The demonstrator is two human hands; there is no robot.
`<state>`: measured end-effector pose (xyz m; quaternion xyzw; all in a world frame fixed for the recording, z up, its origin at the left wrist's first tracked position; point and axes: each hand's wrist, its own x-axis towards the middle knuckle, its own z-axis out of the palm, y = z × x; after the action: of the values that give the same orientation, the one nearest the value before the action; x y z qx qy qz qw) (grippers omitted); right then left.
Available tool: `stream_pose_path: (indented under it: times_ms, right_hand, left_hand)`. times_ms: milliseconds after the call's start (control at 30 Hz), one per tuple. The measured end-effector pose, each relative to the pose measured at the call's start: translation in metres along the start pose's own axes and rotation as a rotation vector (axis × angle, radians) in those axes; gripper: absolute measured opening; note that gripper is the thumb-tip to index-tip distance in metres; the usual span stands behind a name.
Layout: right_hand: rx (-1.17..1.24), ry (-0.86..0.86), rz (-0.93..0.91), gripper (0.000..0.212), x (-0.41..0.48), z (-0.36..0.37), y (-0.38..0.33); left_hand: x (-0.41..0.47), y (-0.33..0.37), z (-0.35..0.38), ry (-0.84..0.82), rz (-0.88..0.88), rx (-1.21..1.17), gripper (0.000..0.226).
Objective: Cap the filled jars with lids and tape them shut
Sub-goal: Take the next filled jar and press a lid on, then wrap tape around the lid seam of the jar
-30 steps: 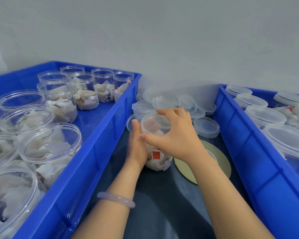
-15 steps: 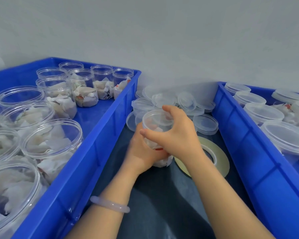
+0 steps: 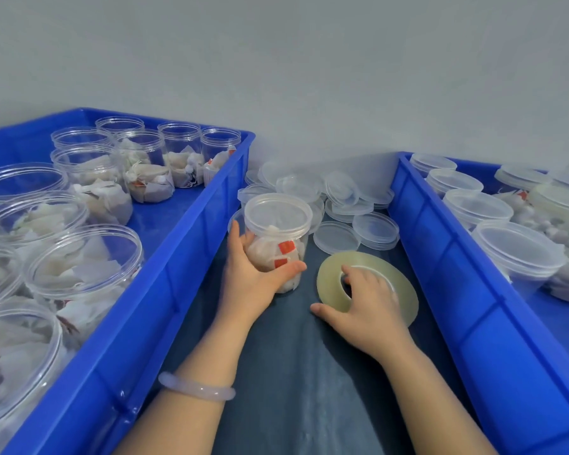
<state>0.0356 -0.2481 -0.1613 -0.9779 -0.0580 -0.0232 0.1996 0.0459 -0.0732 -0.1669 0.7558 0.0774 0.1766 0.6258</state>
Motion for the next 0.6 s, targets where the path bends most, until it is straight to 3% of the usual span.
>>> stream_pose_path:
  times_ms: [100, 167, 200, 267, 367, 600]
  right_hand:
    - [0.137, 0.005, -0.052, 0.073, -0.001, -0.002, 0.004]
    - [0.210, 0.065, -0.091, 0.067, -0.004, -0.004, 0.005]
    - [0.261, 0.110, -0.113, 0.065, -0.006, -0.005, 0.005]
    - [0.388, 0.157, -0.140, 0.066, -0.008, -0.008, 0.002]
    - [0.566, 0.117, -0.175, 0.069, -0.014, -0.010, -0.003]
    - [0.663, 0.161, -0.241, 0.068, -0.022, -0.009, -0.005]
  left_hand:
    - [-0.011, 0.005, -0.005, 0.144, 0.026, 0.079, 0.117]
    - [-0.021, 0.011, -0.009, 0.324, 0.321, 0.080, 0.073]
    - [-0.026, 0.013, -0.009, 0.318, 0.442, 0.075, 0.049]
    - [-0.035, 0.016, -0.004, 0.089, 0.525, 0.093, 0.019]
    - [-0.042, 0.015, 0.004, -0.217, 0.465, 0.150, 0.033]
    - [-0.041, 0.013, 0.008, -0.155, 0.404, 0.051, 0.038]
